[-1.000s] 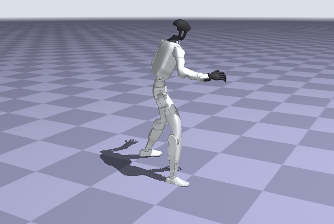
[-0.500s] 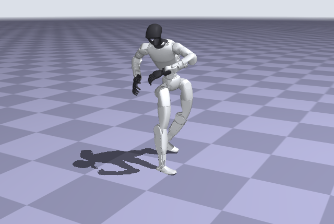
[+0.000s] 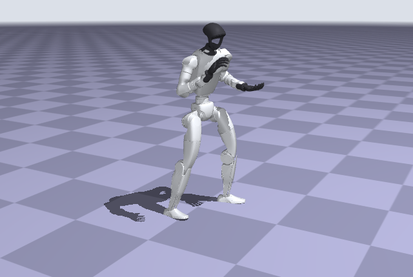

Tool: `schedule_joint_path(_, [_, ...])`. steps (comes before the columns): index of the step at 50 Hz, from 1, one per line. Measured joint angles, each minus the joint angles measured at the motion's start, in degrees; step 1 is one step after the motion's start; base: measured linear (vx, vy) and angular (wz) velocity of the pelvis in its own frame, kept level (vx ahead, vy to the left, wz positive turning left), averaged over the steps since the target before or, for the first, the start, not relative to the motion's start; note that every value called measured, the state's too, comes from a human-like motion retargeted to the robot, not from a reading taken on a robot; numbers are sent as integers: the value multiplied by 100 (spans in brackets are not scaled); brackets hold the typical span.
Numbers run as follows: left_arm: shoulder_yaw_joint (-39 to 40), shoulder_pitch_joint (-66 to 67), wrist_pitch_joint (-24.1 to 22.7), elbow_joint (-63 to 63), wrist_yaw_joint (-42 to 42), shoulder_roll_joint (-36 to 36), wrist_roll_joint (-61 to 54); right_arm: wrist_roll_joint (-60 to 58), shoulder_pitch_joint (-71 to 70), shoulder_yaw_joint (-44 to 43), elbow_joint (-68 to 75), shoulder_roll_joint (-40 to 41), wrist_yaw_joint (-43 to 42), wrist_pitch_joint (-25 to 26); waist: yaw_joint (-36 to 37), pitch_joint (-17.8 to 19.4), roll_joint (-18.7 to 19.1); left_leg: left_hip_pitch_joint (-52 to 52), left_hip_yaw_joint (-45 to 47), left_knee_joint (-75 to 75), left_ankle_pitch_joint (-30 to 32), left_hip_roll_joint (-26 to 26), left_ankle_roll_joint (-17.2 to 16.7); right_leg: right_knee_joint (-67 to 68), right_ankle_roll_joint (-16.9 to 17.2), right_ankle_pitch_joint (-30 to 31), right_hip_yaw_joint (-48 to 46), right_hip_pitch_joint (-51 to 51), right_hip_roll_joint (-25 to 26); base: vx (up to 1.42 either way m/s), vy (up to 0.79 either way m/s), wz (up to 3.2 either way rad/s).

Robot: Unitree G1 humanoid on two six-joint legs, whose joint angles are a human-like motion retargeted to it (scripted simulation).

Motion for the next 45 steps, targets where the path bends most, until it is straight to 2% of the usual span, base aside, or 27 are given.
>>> schedule_joint_path(2, [-185,59,26,-238,-80,375,146,-198,-295,-134,479,-613,-98,266,662,-181,-113,-341,-591,321,-152,-84,57,39,74,-69,-688,293,-18,30,9,278])
schedule_joint_path(5, [-526,-96,1,-611,-294,771,302,-466,-1091,-155,1858,-2104,-172,742,1721,-280,-300,-532,-1384,-17,-22,-419,-290,-12,278,-3,-1693,649,-2,27,8,256])
schedule_joint_path(7, [-586,-197,-142,-608,-670,885,777,-488,-2620,1036,4130,-3381,-659,876,2373,-236,-343,-522,-1719,-278,32,-557,-591,9,360,77,-2177,808,48,24,9,190])
schedule_joint_path(8, [-498,-196,-364,-506,-898,972,1378,-384,-3773,2220,5622,-3821,-945,847,2649,-235,-387,-521,-1818,-409,48,-656,-673,67,406,112,-2362,820,17,23,9,133])
schedule_joint_path(9, [-341,-166,-580,-133,111,1245,3379,-107,-4809,3305,7049,-4007,-910,837,2958,-256,-411,-557,-1875,-430,9,-638,-688,125,390,151,-2457,792,54,24,4,87])
schedule_joint_path(10, [-148,-123,-793,375,1739,1610,6082,256,-5787,4340,8442,-4066,-715,837,3284,-289,-425,-612,-1912,-396,-59,-560,-668,183,343,193,-2505,745,124,26,1,42])
schedule_joint_path(11, [-313,49,-538,-198,46,1039,3314,921,-6346,4854,9487,-3980,-131,738,3615,-294,-491,-591,-1873,-492,-71,-591,-659,286,364,237,-2507,663,81,27,3,27])
schedule_joint_path(12, [-392,210,-305,-591,-1084,606,1405,1509,-6784,5160,10277,-3955,250,697,3908,-298,-544,-575,-1855,-566,-89,-625,-626,376,379,288,-2508,603,44,28,8,35])
schedule_joint_path(13, [-302,344,-115,-626,-1088,448,1214,1943,-6981,5051,10555,-4052,222,771,4122,-300,-572,-571,-1882,-599,-122,-665,-547,440,380,351,-2507,586,19,31,9,63])
schedule_joint_path(15, [-10,573,86,-698,-973,207,1340,2336,-6990,4553,10036,-4336,-406,761,4288,-337,-537,-515,-2045,-669,-178,-765,-440,521,376,493,-2451,661,21,36,9,108])
schedule_joint_path(17, [130,467,56,-738,-676,87,2175,2046,-6026,3613,8554,-4482,-800,642,4068,-482,-421,-373,-2364,-733,-222,-853,-420,587,367,643,-2290,862,120,41,9,151])
schedule_joint_path(19, [-89,-234,-12,-750,-204,142,3105,1768,-4633,2596,7151,-4280,-888,617,3720,-727,-349,-203,-2672,-778,-266,-880,-384,835,323,762,-1997,930,239,41,5,134])
schedule_joint_path(20, [-292,-770,-25,-735,52,212,3572,1680,-3999,2176,6610,-4049,-936,616,3533,-870,-324,-118,-2803,-785,-299,-870,-354,1041,294,808,-1825,898,292,39,0,90])
schedule_joint_path(23, [-1433,-3522,200,-409,937,183,4420,1535,-2418,1144,5570,-2693,-998,668,2902,-1272,-510,89,-2969,-739,-407,-774,-262,1954,189,877,-1331,390,362,33,-6,33])
schedule_joint_path(25, [-2108,-5821,418,376,1492,338,6078,1434,-1701,783,5083,-1671,-827,555,2296,-1477,-735,165,-3007,-670,-448,-676,-340,2434,131,876,-1125,-59,417,26,-12,-9])
schedule_joint_path(28, [-3292,-9052,1108,2774,2159,907,9211,1440,-807,844,4286,-640,-765,178,1183,-1589,-931,287,-3025,-582,-456,-469,-585,2419,122,811,-1230,-560,511,23,-14,-24])
schedule_joint_path(30, [-4559,-10841,1603,5164,2375,907,11007,1628,-105,1034,3731,-397,-903,-101,557,-1565,-1018,371,-2973,-532,-486,-375,-643,1970,226,832,-1541,-782,478,22,-14,-43])
schedule_joint_path(32, [-6045,-11949,1963,7862,2504,346,12367,1879,635,1304,3415,-425,-1104,-309,116,-1536,-1164,470,-2680,-550,-569,-494,-226,1238,421,954,-1871,-995,261,23,-13,-63])
schedule_joint_path(34, [-7180,-12314,2007,10006,2564,-193,13040,2171,1404,1413,3232,-591,-1205,-505,-261,-1493,-1205,603,-2475,-534,-753,-583,-6,378,764,1130,-2111,-1147,101,26,-14,-66])
schedule_joint_path(35, [-7503,-12342,1957,10777,2601,-350,13135,2294,1801,1377,3145,-693,-1199,-586,-429,-1462,-1211,696,-2365,-544,-862,-638,120,-32,955,1210,-2162,-1232,22,29,-16,-71])
schedule_joint_path(36, [-7496,-12325,1838,10969,2699,-242,12937,2406,2243,1181,2996,-749,-1109,-666,-585,-1428,-1248,824,-2259,-606,-955,-682,209,-367,1139,1269,-2105,-1348,-42,30,-18,-76])
schedule_joint_path(38, [-7006,-12236,1537,10591,2899,326,12328,2678,3204,626,2628,-752,-872,-839,-865,-1339,-1289,1117,-2041,-730,-1127,-678,294,-916,1375,1347,-1875,-1584,-80,31,-24,-90])
schedule_joint_path(40, [-6038,-11830,1176,9094,2952,1394,11232,3308,4199,-143,2189,-574,-582,-1028,-1091,-1203,-1216,1412,-1798,-777,-1275,-504,211,-1258,1404,1359,-1534,-1806,54,33,-30,-107])
schedule_joint_path(42, [-4949,-10815,723,7194,3073,2452,9579,4600,4791,-810,1927,-146,-261,-1264,-1389,-1053,-1136,1620,-1603,-691,-1401,-430,73,-1303,1404,1263,-1260,-1975,60,36,-20,-94])
schedule_joint_path(45, [-2985,-8231,-313,4476,3025,3322,6589,6865,4800,-1588,1771,561,227,-1591,-2015,-785,-1061,1813,-1437,-416,-1591,-514,-99,-1232,1404,1141,-1072,-1960,-145,42,-8,-54])
